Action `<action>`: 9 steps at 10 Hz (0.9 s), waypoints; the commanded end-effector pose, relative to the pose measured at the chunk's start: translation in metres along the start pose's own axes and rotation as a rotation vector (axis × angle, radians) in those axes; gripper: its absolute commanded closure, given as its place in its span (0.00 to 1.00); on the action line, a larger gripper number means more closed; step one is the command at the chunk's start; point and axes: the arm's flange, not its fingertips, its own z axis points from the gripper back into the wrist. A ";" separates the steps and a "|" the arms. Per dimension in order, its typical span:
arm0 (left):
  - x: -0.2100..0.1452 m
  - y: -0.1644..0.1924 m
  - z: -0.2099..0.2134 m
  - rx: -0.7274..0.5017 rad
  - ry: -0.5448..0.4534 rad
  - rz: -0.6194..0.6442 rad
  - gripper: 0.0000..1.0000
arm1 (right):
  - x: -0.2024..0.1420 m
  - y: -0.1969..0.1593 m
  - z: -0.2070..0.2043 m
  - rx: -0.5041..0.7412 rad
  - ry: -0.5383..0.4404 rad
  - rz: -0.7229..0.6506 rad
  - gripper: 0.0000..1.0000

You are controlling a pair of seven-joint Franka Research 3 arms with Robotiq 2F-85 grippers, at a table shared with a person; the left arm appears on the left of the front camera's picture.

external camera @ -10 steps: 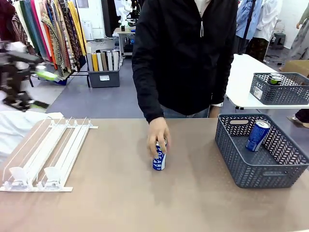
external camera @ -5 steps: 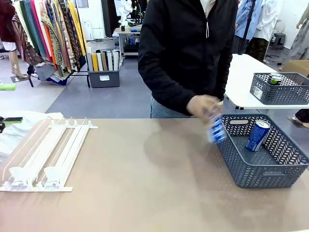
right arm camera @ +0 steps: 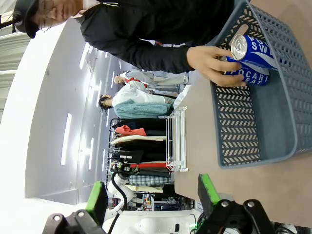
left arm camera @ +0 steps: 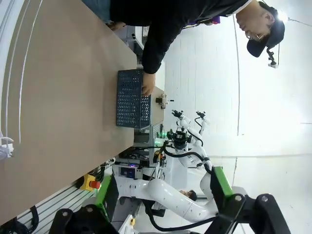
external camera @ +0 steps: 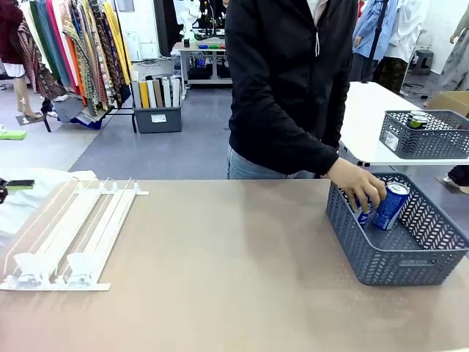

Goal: Retrieve and store the cans from the dispenser.
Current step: Pick up one can from the Automatic Can Dispenser and place it in the middle of the table.

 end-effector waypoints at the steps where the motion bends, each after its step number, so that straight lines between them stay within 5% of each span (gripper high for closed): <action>1: 0.000 -0.004 0.000 -0.019 -0.001 -0.008 0.00 | -0.001 0.000 0.002 -0.008 0.014 0.026 0.00; 9: 0.000 -0.004 0.000 -0.019 -0.001 -0.008 0.00 | -0.001 0.000 0.002 -0.008 0.014 0.026 0.00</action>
